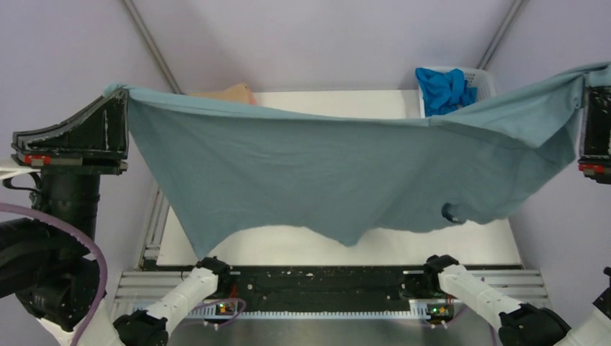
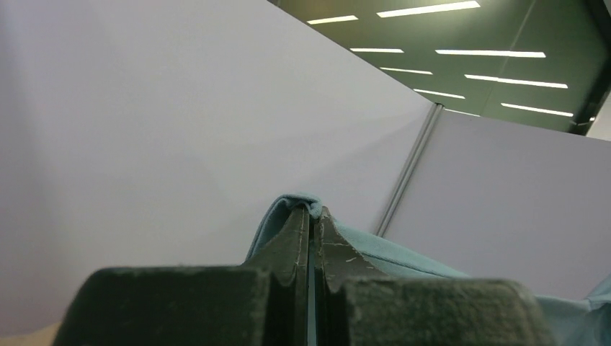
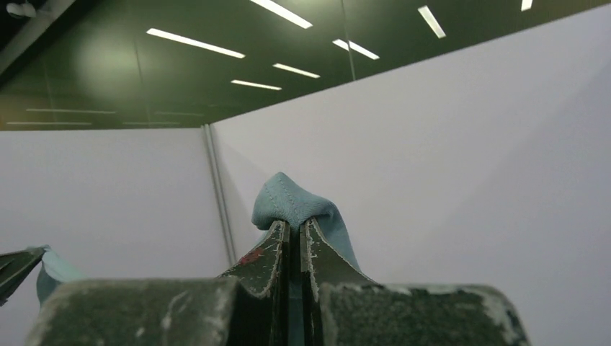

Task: Fold and stack the t-shirts
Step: Flatten out the tshirt

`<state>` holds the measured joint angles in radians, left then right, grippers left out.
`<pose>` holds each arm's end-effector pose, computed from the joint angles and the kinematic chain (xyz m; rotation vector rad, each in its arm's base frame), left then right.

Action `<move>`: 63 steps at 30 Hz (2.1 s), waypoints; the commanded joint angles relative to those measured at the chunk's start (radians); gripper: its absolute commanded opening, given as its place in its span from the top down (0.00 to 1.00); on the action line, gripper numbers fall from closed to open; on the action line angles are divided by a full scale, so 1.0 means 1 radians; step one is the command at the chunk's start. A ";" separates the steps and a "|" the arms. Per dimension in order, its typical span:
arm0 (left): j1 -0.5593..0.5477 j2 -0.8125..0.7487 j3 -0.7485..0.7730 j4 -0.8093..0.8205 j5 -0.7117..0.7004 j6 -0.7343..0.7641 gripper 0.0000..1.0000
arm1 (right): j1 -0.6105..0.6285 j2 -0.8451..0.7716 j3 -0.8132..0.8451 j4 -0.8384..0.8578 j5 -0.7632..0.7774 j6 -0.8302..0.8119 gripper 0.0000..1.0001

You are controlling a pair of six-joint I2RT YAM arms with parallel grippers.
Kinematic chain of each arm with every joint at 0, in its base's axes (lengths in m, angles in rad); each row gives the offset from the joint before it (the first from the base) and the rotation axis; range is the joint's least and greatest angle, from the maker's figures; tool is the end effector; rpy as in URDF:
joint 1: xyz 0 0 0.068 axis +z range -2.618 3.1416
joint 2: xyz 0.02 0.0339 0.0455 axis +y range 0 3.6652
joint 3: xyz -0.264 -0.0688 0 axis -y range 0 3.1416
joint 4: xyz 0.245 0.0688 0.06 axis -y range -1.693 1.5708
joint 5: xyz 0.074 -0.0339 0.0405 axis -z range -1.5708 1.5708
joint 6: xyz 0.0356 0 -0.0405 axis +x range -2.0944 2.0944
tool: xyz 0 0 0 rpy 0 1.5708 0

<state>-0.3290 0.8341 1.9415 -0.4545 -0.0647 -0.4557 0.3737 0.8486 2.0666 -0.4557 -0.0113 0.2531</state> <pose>-0.0130 0.0069 0.6216 -0.1207 0.9325 -0.6979 -0.0438 -0.0167 0.6379 -0.0603 0.8193 0.5964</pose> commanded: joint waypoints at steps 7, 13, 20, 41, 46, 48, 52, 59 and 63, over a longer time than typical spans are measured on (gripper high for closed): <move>0.006 0.073 0.011 0.006 -0.068 0.044 1.00 | -0.010 0.207 0.122 0.064 0.128 -0.129 1.00; 0.004 0.164 -0.196 0.057 -0.302 0.040 1.00 | -0.010 0.272 -0.189 0.226 0.366 -0.227 1.00; 0.007 0.342 -0.592 0.164 -0.537 -0.010 1.00 | -0.011 0.311 -0.740 0.620 0.554 -0.311 1.00; 0.066 0.960 -0.373 -0.064 -0.483 -0.170 0.01 | -0.030 0.981 -0.631 0.459 0.518 -0.138 0.01; 0.061 0.746 -0.596 -0.049 -0.199 -0.178 0.01 | -0.030 0.765 -0.875 0.393 0.291 0.043 0.01; 0.058 0.672 -0.737 0.040 -0.026 -0.170 0.01 | -0.029 0.713 -1.001 0.422 0.166 0.076 0.01; 0.041 0.590 -0.963 0.197 0.171 -0.200 0.01 | -0.029 0.713 -1.098 0.506 0.067 0.125 0.01; 0.030 0.612 -1.119 0.223 0.130 -0.241 0.01 | -0.030 0.935 -0.971 0.545 0.050 0.151 0.01; 0.030 0.644 -1.148 0.212 0.101 -0.248 0.01 | -0.030 1.042 -0.899 0.565 0.086 0.168 0.01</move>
<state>-0.3008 1.4635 0.8085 -0.3038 0.0536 -0.6819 0.3504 1.8206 1.0687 0.0425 0.0628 0.3828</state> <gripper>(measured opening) 0.991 0.987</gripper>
